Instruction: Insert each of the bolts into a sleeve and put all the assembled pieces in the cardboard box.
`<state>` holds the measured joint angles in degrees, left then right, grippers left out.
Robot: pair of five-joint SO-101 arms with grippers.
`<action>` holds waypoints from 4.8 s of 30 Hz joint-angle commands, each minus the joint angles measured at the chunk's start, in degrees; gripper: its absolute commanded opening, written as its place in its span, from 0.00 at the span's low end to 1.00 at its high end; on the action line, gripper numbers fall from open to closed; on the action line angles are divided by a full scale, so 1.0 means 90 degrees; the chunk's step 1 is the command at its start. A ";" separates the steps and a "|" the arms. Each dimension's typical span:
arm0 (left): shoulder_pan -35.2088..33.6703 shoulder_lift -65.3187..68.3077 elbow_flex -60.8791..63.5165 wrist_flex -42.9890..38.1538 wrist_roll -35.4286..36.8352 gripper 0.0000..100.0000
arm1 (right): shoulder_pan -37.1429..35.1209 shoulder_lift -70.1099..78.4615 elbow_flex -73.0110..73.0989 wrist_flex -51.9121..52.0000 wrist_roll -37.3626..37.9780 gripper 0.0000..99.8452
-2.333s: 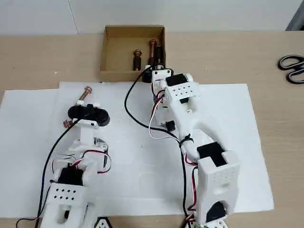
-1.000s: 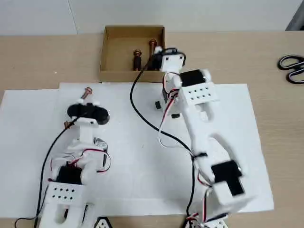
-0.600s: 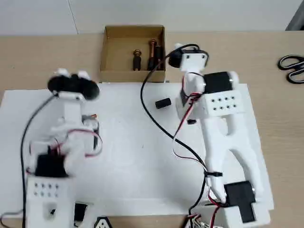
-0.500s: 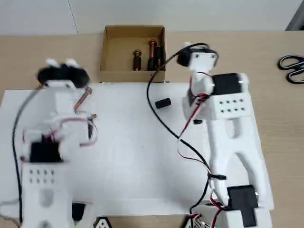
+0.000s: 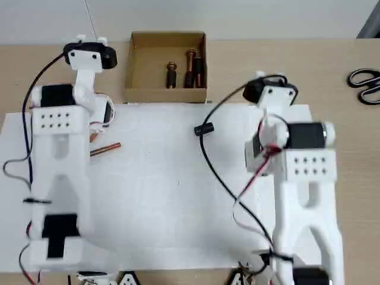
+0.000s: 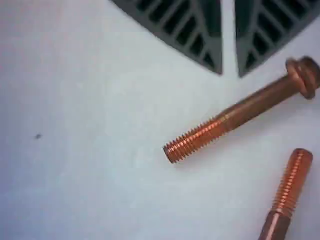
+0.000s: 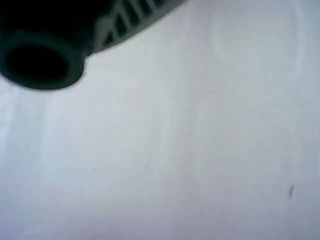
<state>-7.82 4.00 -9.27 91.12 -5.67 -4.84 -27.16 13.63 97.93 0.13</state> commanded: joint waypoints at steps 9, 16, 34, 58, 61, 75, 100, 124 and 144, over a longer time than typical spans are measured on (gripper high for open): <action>-0.0127 0.2266 -0.1734 0.0117 -0.0283 0.01 | 0.0073 -0.2173 0.1612 -0.0171 0.0068 0.00; -0.0322 0.3380 -0.3385 0.0674 -0.0645 0.06 | 0.0083 -0.2974 0.2354 -0.0464 0.0049 0.00; -0.0352 0.5001 -0.5143 0.0996 -0.1035 0.08 | 0.0083 -0.3189 0.2442 -0.0552 0.0068 0.00; -0.0332 0.5558 -0.5426 0.0625 -0.1172 0.12 | 0.0083 -0.3179 0.2442 -0.0552 0.0068 0.00; -0.0332 0.5695 -0.5553 0.0625 -0.1319 0.12 | 0.0083 -0.3179 0.2442 -0.0552 0.0068 0.00; -0.0352 0.6711 -0.6227 0.0674 -0.1387 0.03 | 0.0083 -0.3228 0.2442 -0.0552 0.0059 0.00; 0.0400 0.2803 -0.4762 0.1045 -0.1016 0.01 | 0.0034 -0.3238 0.1387 0.0034 0.0137 0.00; 0.1573 -0.5646 0.2037 -0.0059 0.0567 0.01 | 0.0308 -0.8405 0.4669 -0.1617 0.0723 0.00; 0.1612 -1.1868 0.8464 -0.3136 0.3868 0.01 | -0.3824 -0.8542 0.7287 -0.4635 -0.0088 0.00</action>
<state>6.42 -101.93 66.42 65.10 21.14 -36.48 -103.56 77.89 59.43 -4.00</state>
